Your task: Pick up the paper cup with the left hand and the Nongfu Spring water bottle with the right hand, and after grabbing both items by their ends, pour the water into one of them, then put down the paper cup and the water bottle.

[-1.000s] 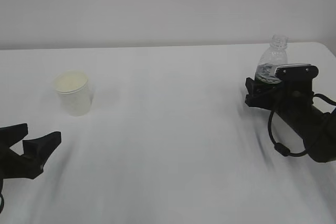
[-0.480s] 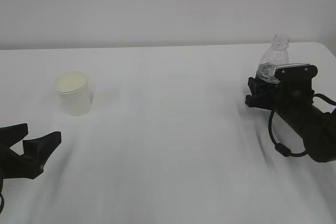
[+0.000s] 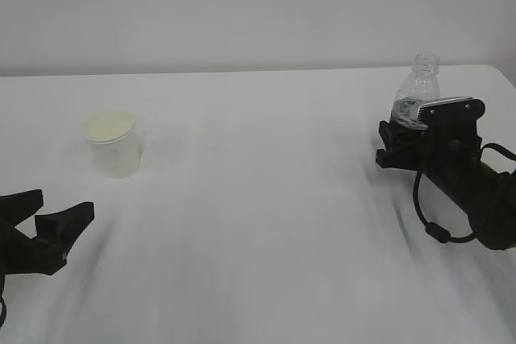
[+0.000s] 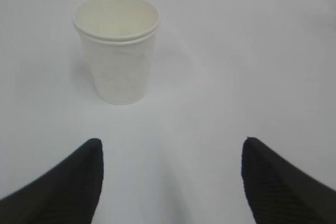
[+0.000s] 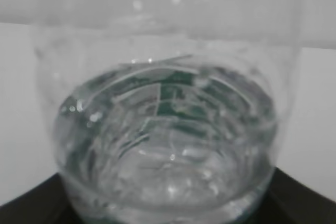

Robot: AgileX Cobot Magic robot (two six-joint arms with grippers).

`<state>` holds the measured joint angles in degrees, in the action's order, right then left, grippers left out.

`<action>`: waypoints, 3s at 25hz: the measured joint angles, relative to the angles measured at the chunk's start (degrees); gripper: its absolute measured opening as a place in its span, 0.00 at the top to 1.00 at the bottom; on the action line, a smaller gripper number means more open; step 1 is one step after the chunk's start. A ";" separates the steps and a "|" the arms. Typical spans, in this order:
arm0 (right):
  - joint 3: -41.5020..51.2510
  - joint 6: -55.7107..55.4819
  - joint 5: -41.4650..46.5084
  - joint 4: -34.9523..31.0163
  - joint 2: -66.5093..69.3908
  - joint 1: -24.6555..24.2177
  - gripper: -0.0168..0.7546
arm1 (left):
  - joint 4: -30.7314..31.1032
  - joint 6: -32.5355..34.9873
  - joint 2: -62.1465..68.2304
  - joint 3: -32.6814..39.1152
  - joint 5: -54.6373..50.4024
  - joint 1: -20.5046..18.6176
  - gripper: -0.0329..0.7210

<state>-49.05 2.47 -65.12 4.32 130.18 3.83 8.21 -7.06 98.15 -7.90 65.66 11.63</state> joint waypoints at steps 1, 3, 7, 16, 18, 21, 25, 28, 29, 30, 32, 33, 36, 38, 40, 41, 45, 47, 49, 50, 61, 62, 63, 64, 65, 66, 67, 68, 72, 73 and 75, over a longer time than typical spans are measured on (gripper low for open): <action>0.25 0.42 0.41 0.00 -0.33 0.00 0.36 | 0.00 0.00 0.00 0.00 0.00 0.00 0.18; 0.67 1.00 0.89 0.18 -1.25 0.00 0.36 | 0.00 0.00 0.00 0.00 0.00 0.00 0.18; 1.18 1.25 0.97 0.34 -3.30 0.00 0.36 | 0.00 0.00 0.00 0.00 0.00 0.00 0.18; 1.31 1.38 3.19 4.37 -7.19 0.00 0.36 | 0.00 0.00 0.00 0.00 0.00 0.00 0.18; 1.96 1.38 3.71 5.68 -7.92 0.00 0.36 | 0.00 0.00 0.00 0.00 0.00 0.00 0.18; 3.65 0.82 3.79 7.29 -9.22 0.00 0.36 | 0.00 0.00 0.00 0.00 0.00 0.00 0.18; 6.15 0.35 3.79 10.12 -11.54 0.00 0.36 | 0.00 0.00 0.00 0.00 0.00 0.00 0.18; 7.75 -0.67 3.79 12.64 -13.28 0.00 0.36 | 0.00 0.00 0.00 0.00 0.00 0.00 0.18; 8.33 -1.08 3.79 13.35 -13.97 0.00 0.36 | 0.00 0.00 0.00 0.00 0.00 0.00 0.18; 8.93 -1.54 3.79 14.07 -14.62 0.00 0.36 | 0.00 0.00 0.00 0.00 0.00 0.00 0.18; 9.88 -2.09 3.66 15.54 -15.57 0.00 0.36 | 0.00 0.00 0.00 0.00 0.00 0.00 0.18; 10.40 -2.47 3.66 16.47 -16.00 0.00 0.36 | 0.00 0.00 0.00 0.00 0.00 0.00 0.18; 11.36 -3.73 3.66 18.49 -16.96 0.00 0.36 | 0.00 0.00 0.00 0.00 0.00 0.00 0.18; 11.63 -4.83 3.55 19.82 -17.04 0.00 0.36 | 0.00 0.00 0.00 0.00 0.00 0.00 0.18; 11.73 -5.36 3.55 21.03 -17.04 0.00 0.36 | -0.54 0.00 0.00 0.00 0.00 0.00 0.18; 11.73 -5.51 3.55 21.38 -17.04 0.00 0.36 | -0.83 0.00 0.00 0.00 0.00 0.00 0.18; 11.73 -5.75 2.96 22.82 -17.04 0.00 0.36 | -2.40 0.00 0.54 0.00 0.00 0.00 0.18; 11.73 -5.88 2.84 23.53 -17.04 0.00 0.36 | -2.79 0.00 1.96 0.00 0.00 0.00 0.18; 11.73 -6.02 2.84 24.04 -17.04 0.00 0.36 | -2.90 0.00 3.67 -0.20 0.00 0.00 0.18; 11.73 -6.06 2.84 24.30 -17.04 0.00 0.36 | -2.90 0.00 4.66 -0.52 0.00 0.00 0.18; 11.76 -6.98 2.84 24.64 -17.04 0.00 0.36 | -2.98 0.63 10.41 -7.37 0.00 0.00 0.15; 11.76 -6.98 2.84 24.64 -17.04 0.00 0.36 | -2.98 0.63 10.65 -7.91 0.00 0.00 0.14; 11.76 -7.10 2.84 24.64 -17.04 0.00 0.36 | -2.98 0.65 10.75 -8.37 0.00 0.00 0.14; 11.76 -7.10 2.84 24.64 -17.04 0.00 0.36 | -2.98 0.75 10.79 -8.80 0.00 0.00 0.14; 11.76 -7.10 2.84 24.64 -17.04 0.00 0.36 | -2.98 0.75 10.79 -9.11 0.00 0.00 0.14; 11.76 -7.10 2.84 24.64 -17.04 0.00 0.36 | -2.98 0.75 10.88 -9.35 0.00 0.00 0.14; 11.76 -7.10 2.84 24.64 -17.04 0.00 0.36 | -3.03 0.75 11.00 -9.48 0.00 0.00 0.14; 11.76 -7.10 2.84 24.64 -17.04 0.00 0.36 | -3.03 0.75 11.58 -9.79 0.04 0.00 0.14; 11.76 -7.19 2.84 24.92 -17.04 0.00 0.36 | -3.11 0.86 14.76 -11.82 0.13 0.00 0.14; 11.76 -7.19 2.84 24.95 -17.04 0.00 0.36 | -3.11 0.86 15.58 -12.50 0.13 0.00 0.13; 11.76 -7.32 2.84 25.10 -17.04 0.00 0.36 | -3.11 0.86 16.86 -13.79 0.13 0.00 0.14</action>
<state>-37.29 -4.85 -62.28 29.43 113.14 3.83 5.10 -6.20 115.01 -21.69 65.79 11.63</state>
